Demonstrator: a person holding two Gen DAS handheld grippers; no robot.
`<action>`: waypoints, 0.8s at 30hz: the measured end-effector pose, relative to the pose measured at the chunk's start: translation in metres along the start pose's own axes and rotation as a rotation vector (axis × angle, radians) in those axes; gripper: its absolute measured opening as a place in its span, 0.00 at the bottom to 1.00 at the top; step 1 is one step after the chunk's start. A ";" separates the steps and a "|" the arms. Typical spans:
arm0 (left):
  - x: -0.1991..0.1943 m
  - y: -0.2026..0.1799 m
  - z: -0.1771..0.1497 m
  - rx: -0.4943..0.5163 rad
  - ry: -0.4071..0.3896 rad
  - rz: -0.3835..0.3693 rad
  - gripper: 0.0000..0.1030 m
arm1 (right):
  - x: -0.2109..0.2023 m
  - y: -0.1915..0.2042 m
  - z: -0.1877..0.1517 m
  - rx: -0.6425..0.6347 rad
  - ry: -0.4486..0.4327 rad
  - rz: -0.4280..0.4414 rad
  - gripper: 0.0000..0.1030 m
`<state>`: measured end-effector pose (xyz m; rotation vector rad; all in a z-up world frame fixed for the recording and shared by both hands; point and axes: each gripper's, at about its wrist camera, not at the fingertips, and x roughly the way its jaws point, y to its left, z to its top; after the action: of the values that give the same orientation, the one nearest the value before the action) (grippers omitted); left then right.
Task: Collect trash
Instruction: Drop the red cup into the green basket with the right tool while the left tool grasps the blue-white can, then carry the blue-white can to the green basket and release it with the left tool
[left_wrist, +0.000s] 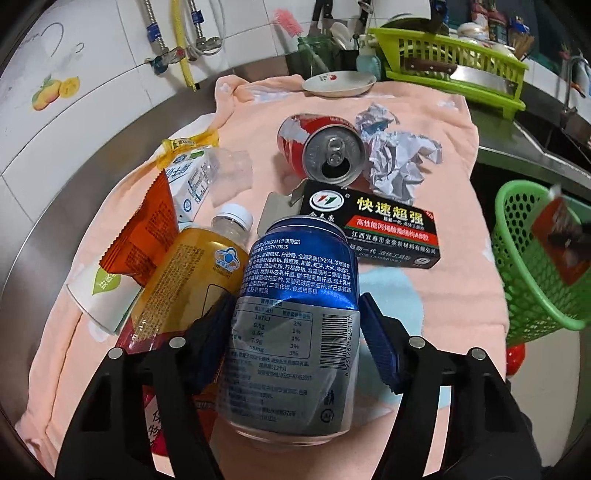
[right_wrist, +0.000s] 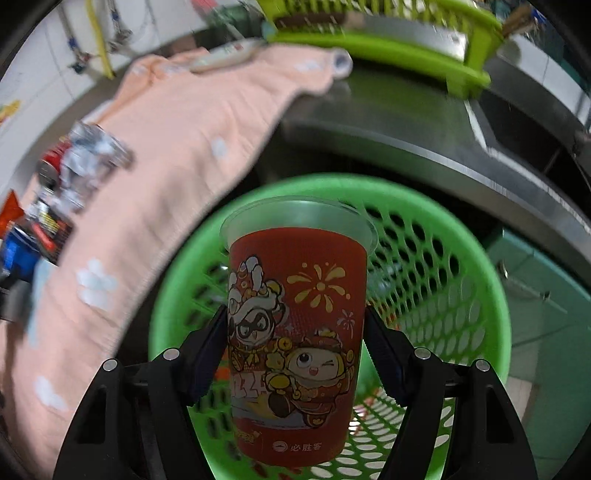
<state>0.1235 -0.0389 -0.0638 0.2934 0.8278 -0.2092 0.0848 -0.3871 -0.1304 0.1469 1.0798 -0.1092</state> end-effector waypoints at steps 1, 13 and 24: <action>-0.003 0.000 0.000 -0.005 -0.006 -0.003 0.64 | 0.006 -0.003 -0.003 0.006 0.015 -0.005 0.67; -0.044 -0.036 0.014 0.016 -0.100 -0.142 0.64 | 0.043 -0.022 -0.013 0.078 0.101 -0.024 0.67; -0.044 -0.130 0.033 0.130 -0.096 -0.306 0.64 | -0.008 -0.052 -0.036 0.077 0.008 -0.032 0.74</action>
<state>0.0789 -0.1695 -0.0320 0.2750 0.7628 -0.5611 0.0412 -0.4320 -0.1434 0.2000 1.0866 -0.1791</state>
